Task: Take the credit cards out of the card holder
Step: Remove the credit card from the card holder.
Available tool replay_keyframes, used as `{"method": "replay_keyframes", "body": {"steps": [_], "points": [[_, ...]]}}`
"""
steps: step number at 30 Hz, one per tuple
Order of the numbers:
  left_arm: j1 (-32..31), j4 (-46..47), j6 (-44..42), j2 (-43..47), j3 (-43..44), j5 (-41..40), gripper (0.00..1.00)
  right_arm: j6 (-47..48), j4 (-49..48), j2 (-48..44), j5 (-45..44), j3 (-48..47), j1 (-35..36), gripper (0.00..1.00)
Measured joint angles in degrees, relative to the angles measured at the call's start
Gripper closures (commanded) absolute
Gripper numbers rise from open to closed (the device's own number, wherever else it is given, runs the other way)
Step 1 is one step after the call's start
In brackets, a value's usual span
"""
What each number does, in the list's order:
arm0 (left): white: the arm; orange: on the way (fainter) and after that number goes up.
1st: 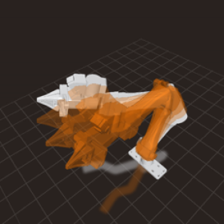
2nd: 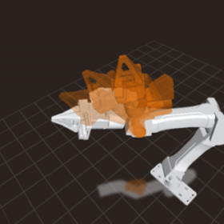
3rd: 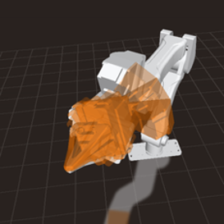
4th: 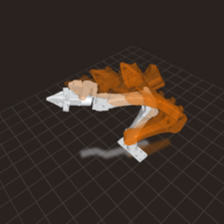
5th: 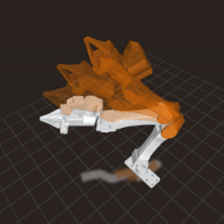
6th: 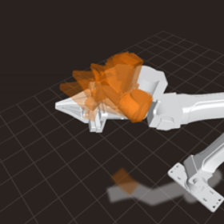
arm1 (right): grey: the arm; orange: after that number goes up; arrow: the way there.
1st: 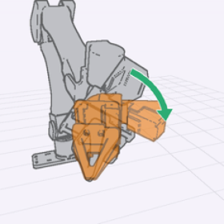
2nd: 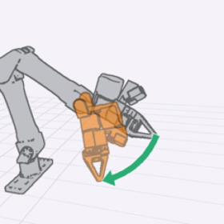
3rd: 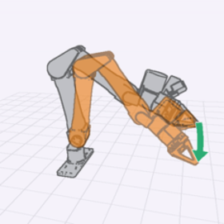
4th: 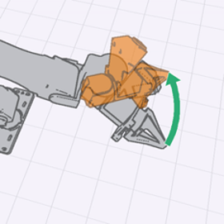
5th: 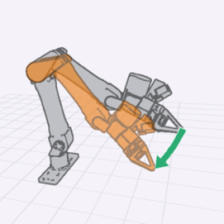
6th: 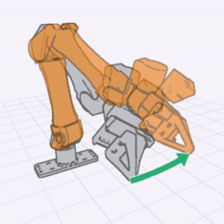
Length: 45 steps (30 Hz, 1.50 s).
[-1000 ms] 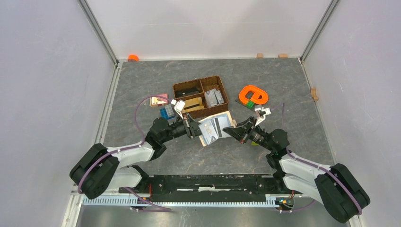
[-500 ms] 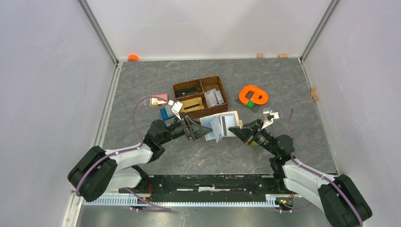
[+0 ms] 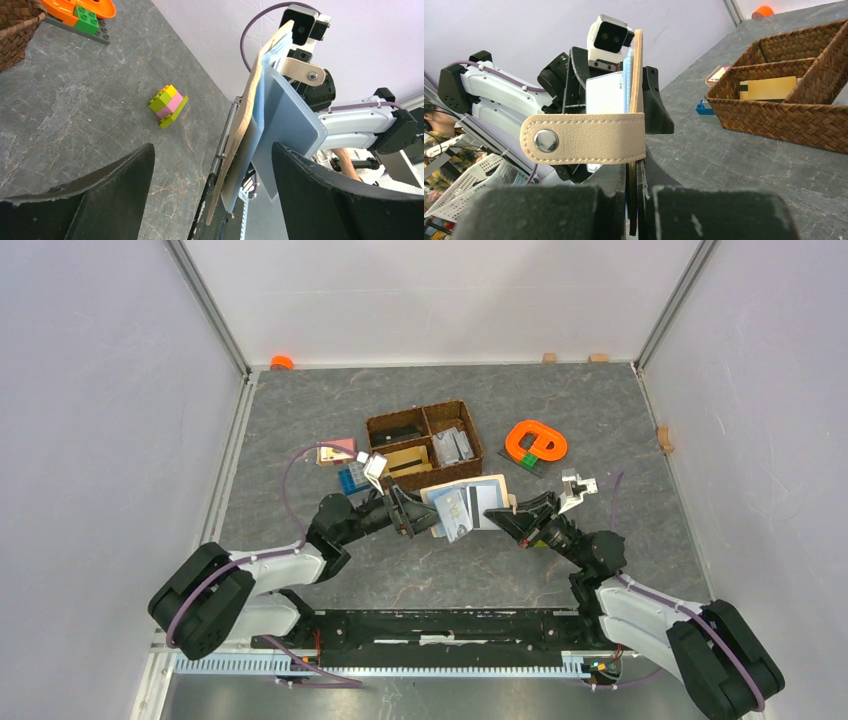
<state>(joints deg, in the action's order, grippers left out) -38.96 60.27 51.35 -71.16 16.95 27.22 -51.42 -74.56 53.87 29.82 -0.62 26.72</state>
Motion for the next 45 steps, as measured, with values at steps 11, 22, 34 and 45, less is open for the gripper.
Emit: {"method": "replay_keyframes", "body": {"steps": [11, 22, 34, 45], "points": [[0.0, 1.55, 0.13, 3.04, -1.75, -0.66, 0.0, -0.37, -0.35, -0.61, -0.26, 0.0, 0.0, 1.0], [-0.68, 4.98, -0.79, 1.77, -2.75, -1.01, 0.17, 0.24, 0.87, -1.44, -0.74, 0.0, 0.0, 1.0], [-0.68, 5.79, -0.61, 2.43, -2.56, 0.37, 0.61, 0.15, 0.96, -1.01, -0.79, 0.0, -0.02, 1.0], [-0.66, 4.37, -0.83, 4.02, -1.86, 0.74, 0.35, -1.29, 0.68, 2.6, -0.07, 0.0, -0.13, 1.0]]}}
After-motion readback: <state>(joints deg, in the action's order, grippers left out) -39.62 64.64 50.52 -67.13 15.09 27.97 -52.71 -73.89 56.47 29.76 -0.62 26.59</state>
